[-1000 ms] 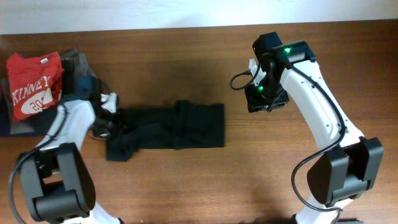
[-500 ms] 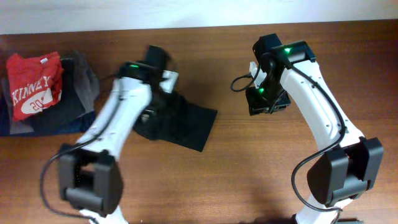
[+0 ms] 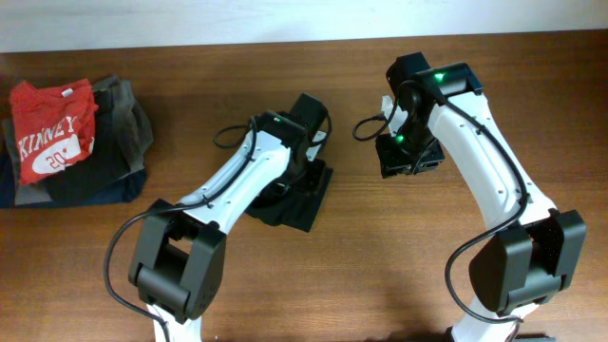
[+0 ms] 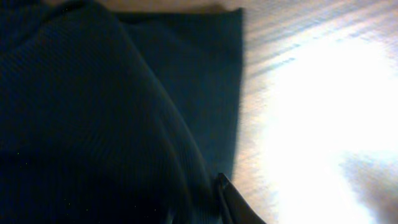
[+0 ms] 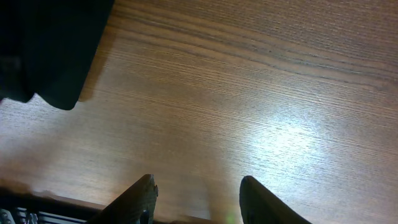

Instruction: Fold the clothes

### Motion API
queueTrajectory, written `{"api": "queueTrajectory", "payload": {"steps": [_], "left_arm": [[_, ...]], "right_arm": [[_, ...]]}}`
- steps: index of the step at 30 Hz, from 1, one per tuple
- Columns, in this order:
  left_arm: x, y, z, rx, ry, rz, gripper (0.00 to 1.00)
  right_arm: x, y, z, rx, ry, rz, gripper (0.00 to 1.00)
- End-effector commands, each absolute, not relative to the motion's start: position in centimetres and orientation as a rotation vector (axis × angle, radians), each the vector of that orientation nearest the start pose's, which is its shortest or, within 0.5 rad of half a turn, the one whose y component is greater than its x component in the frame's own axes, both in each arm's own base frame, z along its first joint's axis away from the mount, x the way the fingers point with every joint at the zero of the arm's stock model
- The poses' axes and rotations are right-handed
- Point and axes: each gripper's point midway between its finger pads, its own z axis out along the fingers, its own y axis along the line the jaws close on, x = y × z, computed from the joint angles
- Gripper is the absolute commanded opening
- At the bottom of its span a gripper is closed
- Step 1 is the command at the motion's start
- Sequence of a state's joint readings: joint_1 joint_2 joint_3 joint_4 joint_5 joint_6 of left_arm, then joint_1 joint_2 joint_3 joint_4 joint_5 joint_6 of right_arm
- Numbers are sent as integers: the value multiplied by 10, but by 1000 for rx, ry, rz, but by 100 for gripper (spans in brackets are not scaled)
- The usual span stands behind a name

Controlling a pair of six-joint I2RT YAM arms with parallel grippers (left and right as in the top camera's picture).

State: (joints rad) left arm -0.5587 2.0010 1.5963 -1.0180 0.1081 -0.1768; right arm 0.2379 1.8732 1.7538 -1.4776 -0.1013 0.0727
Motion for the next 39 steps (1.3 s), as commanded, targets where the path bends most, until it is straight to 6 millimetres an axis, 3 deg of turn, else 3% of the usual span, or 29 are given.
{"api": "queueTrajectory", "payload": {"steps": [1, 4, 6, 7, 10, 12, 14, 16, 18, 22, 23, 26, 27, 34, 39], "left_arm": [[341, -262, 92, 626, 2933, -364, 25], [354, -265, 122, 660, 2847, -382, 28], [368, -260, 157, 657, 2770, -370, 35], [378, -248, 176, 618, 2738, -321, 39], [397, -208, 198, 499, 2706, -193, 40], [409, -177, 200, 407, 2714, -116, 39], [423, -124, 184, 243, 2775, -70, 32], [422, -103, 170, 168, 2825, -52, 30], [412, -87, 144, 78, 2908, -59, 29], [396, -91, 111, 79, 2997, -113, 29], [389, -100, 97, 101, 3030, -148, 28], [378, -126, 77, 150, 3066, -261, 26], [369, -148, 70, 202, 3082, -369, 25], [328, -239, 46, 533, 3062, -535, 24], [318, -253, 45, 599, 3055, -535, 24]], "right_arm": [[330, 95, 154, -250, 3159, 142, 48], [330, 95, 154, -250, 3159, 141, 48], [330, 95, 154, -249, 3159, 141, 49], [330, 95, 154, -249, 3159, 141, 48], [330, 95, 154, -249, 3159, 141, 48], [330, 95, 154, -250, 3159, 141, 48], [330, 95, 154, -250, 3160, 141, 48], [330, 95, 154, -249, 3160, 141, 49], [330, 95, 154, -249, 3161, 141, 48], [329, 95, 154, -249, 3166, 140, 49], [328, 95, 154, -249, 3168, 140, 48], [327, 95, 154, -249, 3172, 139, 48], [327, 94, 154, -249, 3173, 138, 49], [327, 94, 154, -249, 3175, 137, 48], [325, 94, 154, -249, 3180, 136, 48]]}}
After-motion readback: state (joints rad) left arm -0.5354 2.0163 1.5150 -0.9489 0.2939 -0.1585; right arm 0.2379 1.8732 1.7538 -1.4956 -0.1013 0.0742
